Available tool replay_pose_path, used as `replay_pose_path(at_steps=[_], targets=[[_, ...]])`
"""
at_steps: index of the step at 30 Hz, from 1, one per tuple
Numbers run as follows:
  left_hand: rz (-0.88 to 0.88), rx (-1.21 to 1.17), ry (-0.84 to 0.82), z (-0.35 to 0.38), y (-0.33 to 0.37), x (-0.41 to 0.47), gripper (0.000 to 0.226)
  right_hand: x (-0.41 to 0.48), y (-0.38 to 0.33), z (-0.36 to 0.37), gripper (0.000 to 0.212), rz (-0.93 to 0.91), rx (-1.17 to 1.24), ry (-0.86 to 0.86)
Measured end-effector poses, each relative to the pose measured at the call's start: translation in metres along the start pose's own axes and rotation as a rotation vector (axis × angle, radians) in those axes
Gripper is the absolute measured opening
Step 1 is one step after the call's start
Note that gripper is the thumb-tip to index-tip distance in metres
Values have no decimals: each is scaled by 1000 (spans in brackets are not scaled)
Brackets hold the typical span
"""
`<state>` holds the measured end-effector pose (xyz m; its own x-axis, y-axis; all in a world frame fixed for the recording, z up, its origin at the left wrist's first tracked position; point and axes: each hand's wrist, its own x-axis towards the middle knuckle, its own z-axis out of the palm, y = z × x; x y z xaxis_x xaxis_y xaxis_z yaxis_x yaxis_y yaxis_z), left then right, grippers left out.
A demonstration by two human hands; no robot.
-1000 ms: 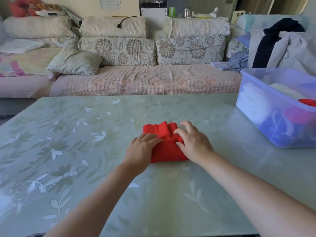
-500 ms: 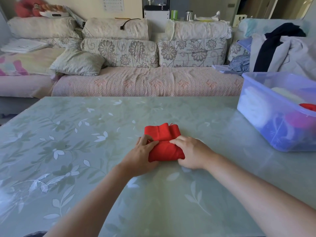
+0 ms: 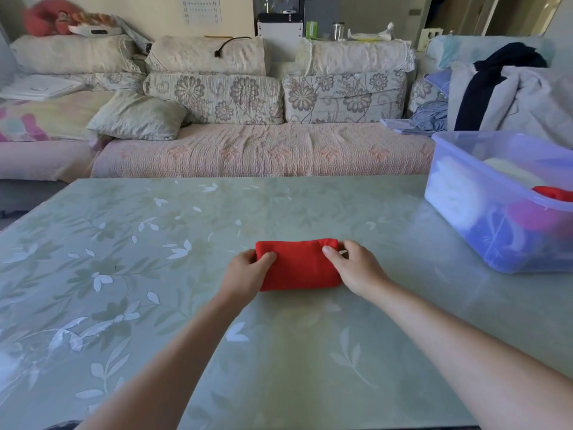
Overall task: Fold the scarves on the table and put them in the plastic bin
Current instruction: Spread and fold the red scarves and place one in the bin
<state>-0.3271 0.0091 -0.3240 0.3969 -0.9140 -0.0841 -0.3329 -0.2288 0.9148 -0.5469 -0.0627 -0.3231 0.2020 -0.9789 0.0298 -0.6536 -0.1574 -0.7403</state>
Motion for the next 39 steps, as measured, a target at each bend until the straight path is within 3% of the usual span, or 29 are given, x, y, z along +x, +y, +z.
replay_pose_path(at_steps=[3,6,9,11,12,15,17,21,25,29,32,35,39], targets=[[-71,43,66,7,-5,11,54,8,-6,11,46,34,-87,21],[17,192,175,9,-9,18,40,17,-14,19,51,63,-252,57],[498,543,280,7,-1,23,38,24,-21,22,47,8,-433,125],[780,733,190,9,6,27,47,30,-22,21,38,-60,-482,143],[809,781,123,13,10,26,50,33,-22,20,33,-140,-511,147],[674,809,12,25,9,25,50,38,-23,19,28,-481,-476,174],[632,840,-22,28,-1,28,63,34,-27,23,32,-560,-394,88],[625,860,-86,21,-12,34,72,26,-19,35,56,-382,-463,-254],[544,864,-130,12,-11,30,84,25,-9,23,76,-287,-441,-349],[436,789,-200,-8,-16,32,72,21,-8,20,91,-307,-488,-362],[374,782,-272,-23,-16,34,76,18,-9,16,94,-328,-526,-333],[430,844,-319,-25,-8,35,83,18,-12,14,91,-360,-632,-293],[501,840,-289,-17,1,28,72,14,-16,15,74,-396,-755,-224]])
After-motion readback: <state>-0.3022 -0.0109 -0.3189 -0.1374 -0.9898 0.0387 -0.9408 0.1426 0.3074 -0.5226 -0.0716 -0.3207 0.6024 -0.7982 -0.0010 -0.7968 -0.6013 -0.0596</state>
